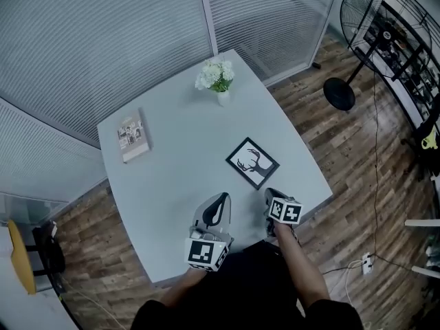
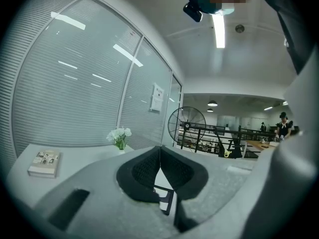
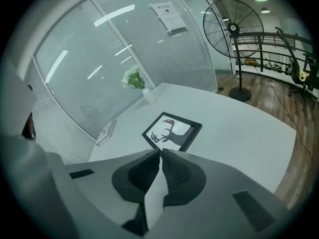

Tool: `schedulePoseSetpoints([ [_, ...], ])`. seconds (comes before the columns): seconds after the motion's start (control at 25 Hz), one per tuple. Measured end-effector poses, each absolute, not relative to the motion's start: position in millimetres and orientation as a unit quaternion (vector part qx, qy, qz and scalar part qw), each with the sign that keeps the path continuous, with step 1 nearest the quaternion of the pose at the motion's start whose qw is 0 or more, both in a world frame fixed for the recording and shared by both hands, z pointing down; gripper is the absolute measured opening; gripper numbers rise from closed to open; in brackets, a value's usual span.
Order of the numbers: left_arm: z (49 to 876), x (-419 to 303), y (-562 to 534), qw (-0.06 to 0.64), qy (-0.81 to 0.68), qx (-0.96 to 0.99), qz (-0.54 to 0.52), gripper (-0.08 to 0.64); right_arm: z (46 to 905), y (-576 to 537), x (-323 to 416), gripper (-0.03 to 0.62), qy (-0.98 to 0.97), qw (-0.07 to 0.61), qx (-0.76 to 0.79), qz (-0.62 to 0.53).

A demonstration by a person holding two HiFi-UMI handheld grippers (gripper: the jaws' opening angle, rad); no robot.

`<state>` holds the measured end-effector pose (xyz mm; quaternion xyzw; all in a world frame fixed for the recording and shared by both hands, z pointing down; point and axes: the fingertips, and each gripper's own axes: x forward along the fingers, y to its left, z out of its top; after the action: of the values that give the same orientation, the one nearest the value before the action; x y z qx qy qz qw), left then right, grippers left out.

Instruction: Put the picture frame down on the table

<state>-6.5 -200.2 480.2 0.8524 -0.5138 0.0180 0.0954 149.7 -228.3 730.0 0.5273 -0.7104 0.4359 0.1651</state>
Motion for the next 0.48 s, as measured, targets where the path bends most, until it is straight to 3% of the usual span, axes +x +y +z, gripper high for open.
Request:
schedulePoseSetpoints([
  [0.48,467.8,-10.6,-165.1,0.089,-0.497,0.863,0.006,0.017,623.4,-180.4,131.1,0.015,-0.776,0.136,0.521,0.327],
])
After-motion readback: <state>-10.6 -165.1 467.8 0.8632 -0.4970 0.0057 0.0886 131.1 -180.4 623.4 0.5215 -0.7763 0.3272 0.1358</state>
